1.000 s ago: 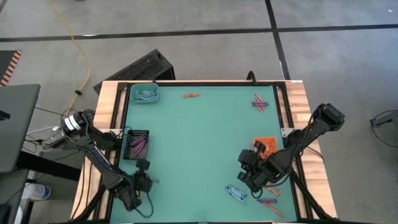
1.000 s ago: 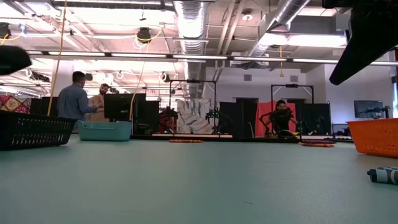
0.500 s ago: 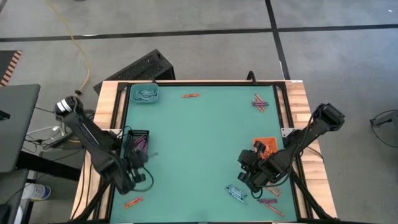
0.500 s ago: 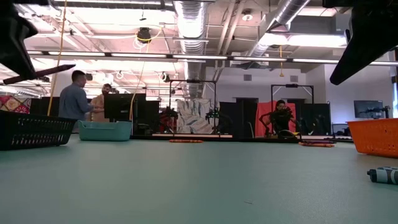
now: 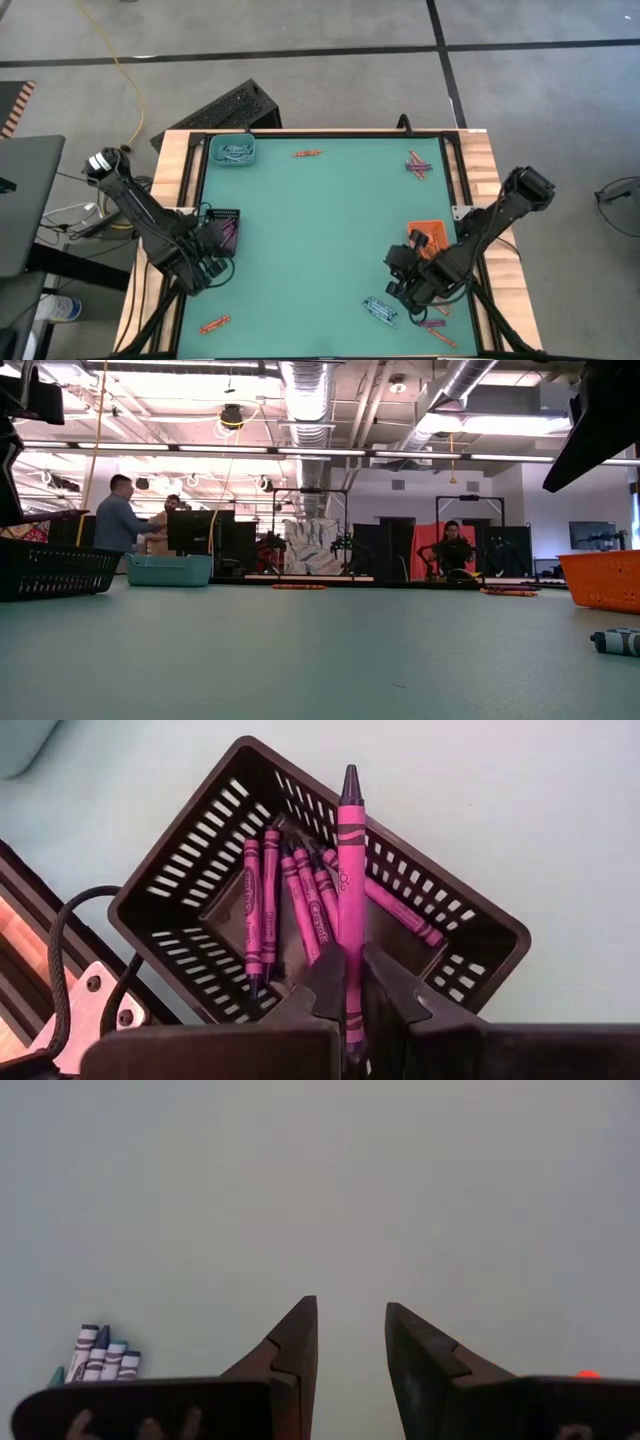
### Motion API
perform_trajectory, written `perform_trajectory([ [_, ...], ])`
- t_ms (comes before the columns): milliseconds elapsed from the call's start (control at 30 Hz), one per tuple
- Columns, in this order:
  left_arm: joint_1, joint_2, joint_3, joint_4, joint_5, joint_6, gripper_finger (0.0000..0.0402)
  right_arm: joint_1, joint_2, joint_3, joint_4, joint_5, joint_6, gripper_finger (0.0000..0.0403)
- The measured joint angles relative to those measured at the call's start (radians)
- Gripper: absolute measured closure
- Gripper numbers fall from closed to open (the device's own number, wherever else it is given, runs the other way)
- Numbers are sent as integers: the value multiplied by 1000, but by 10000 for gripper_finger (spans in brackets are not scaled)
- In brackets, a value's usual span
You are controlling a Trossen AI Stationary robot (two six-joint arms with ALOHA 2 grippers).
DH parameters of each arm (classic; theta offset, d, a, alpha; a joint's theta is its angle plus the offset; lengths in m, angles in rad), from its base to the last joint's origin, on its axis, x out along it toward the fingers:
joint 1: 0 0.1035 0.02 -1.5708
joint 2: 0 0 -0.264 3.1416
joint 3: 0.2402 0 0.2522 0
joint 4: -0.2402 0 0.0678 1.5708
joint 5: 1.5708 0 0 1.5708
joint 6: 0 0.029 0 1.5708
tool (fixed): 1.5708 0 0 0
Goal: Sort crayons
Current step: Put the purple crayon into the black bin, then put the orange crayon into the orange bin
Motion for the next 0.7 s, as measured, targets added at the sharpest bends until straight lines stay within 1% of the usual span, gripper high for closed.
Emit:
perform_trajectory([
  [433, 14, 0, 1, -16, 9, -15, 369, 13, 0, 0, 20, 8, 7, 290],
  [533, 14, 0, 1, -16, 9, -15, 356, 16, 0, 0, 23, 8, 8, 290],
  [700, 14, 0, 1, -17, 8, -21, 323, 16, 0, 0, 23, 8, 8, 290],
])
